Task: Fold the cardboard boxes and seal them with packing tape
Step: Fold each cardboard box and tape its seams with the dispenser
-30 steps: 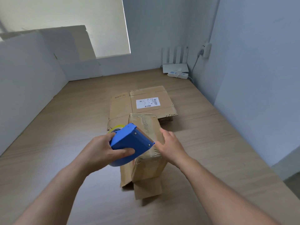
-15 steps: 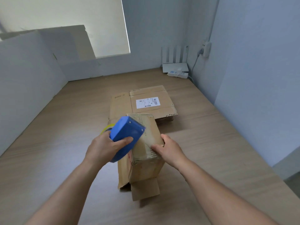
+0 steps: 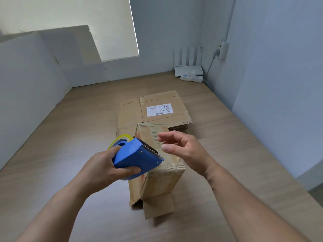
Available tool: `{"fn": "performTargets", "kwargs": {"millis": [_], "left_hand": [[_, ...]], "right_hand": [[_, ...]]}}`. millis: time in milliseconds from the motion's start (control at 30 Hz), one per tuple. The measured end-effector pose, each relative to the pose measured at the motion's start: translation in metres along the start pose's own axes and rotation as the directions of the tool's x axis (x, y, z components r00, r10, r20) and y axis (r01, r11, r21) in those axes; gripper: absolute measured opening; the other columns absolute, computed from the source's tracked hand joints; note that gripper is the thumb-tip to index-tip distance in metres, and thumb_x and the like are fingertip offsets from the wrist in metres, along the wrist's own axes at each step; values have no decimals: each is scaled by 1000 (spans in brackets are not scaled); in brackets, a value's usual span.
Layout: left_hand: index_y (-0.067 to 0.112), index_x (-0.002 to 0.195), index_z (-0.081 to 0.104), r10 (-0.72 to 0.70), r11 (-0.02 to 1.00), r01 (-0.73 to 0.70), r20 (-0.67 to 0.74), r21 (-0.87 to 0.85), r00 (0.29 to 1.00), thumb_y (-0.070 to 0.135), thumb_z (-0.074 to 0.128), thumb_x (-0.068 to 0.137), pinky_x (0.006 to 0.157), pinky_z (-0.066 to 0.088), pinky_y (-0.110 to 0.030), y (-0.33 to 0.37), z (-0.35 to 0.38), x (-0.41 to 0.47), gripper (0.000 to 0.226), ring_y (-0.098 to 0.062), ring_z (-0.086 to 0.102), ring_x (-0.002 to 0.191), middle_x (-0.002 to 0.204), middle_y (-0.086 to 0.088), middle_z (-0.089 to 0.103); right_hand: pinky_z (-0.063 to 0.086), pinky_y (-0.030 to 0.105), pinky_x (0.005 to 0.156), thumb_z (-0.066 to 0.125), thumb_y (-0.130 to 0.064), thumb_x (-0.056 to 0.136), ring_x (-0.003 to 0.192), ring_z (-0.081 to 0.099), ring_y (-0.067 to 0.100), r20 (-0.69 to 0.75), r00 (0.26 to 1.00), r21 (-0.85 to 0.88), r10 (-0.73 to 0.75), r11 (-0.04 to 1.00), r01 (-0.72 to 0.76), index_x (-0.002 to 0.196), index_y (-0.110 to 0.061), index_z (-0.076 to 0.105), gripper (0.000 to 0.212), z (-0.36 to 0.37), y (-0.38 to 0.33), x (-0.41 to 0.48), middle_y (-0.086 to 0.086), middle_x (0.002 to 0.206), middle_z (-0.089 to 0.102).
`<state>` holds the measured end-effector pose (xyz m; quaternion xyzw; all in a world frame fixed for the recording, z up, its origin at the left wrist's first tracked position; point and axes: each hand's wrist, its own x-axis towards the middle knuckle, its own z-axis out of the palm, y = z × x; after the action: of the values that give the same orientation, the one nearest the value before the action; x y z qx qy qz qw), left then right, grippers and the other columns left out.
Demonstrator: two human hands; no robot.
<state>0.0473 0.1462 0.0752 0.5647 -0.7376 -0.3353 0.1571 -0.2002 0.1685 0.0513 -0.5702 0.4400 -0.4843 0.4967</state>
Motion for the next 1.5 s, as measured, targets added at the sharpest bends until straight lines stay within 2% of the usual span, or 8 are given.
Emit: {"fn": "performTargets", "kwargs": {"millis": [100,267,367,500,667,833,1267,1500], "left_hand": [[37,93,62,16,1000,-17,49,15,999,69,65,44,60,52,-22,14,-4,-2,59,-4,63,72,81,14,68],[29,92,68,-8,999,14,128,-49,992,76,75,48,63,52,-29,36,-15,-9,64,-13,66,73,80,6,72],[25,87,69,-67,997,73,222,-20,973,77,69,34,55,48,-18,37,-36,-11,74,-11,69,69,78,7,73],[33,86,73,-220,975,202,242,96,945,88,71,24,74,55,-41,16,-73,-23,83,-19,72,68,77,-1,75],[34,85,73,-366,926,306,330,219,870,87,72,30,75,57,-38,2,-72,-18,77,-19,73,70,79,-1,75],[21,83,75,-385,915,306,345,263,856,86,72,26,70,54,-35,2,-66,-6,87,-21,73,69,77,-3,75],[18,89,74,-441,864,280,359,419,823,88,61,27,87,52,-41,-3,-51,21,95,-18,72,71,77,2,75],[17,76,72,-503,805,341,252,486,827,80,64,42,64,42,-28,-30,-31,28,72,-16,68,73,70,4,71]], "right_hand": [[53,30,77,72,-13,82,81,60,9,-58,992,-141,-109,985,100,88,-27,69,15,8,-8,1,-7,85,67],[45,14,64,65,-3,87,65,54,0,-125,971,-136,-201,973,184,79,-10,66,11,6,-11,-1,-13,67,61],[44,14,56,63,-6,88,59,53,2,-183,972,-127,-148,984,126,75,-11,65,14,-1,-4,-8,-11,61,61],[41,22,48,65,-6,86,46,47,9,-449,890,-6,83,995,-96,67,-13,63,20,-38,22,-30,-5,54,59],[43,23,46,64,-11,86,43,47,8,-430,833,84,349,934,-347,66,-7,62,20,-26,63,-47,-4,52,57],[44,26,50,61,-17,89,47,47,9,-484,781,104,395,912,-397,68,-9,64,23,-21,77,-49,-6,52,56],[43,26,49,60,-15,89,49,45,11,-486,727,130,485,862,-489,73,-4,63,19,-12,94,-39,0,57,52],[45,26,51,60,-19,90,49,45,12,-339,762,197,551,834,-515,78,-6,62,18,14,91,-33,0,58,54]]}}
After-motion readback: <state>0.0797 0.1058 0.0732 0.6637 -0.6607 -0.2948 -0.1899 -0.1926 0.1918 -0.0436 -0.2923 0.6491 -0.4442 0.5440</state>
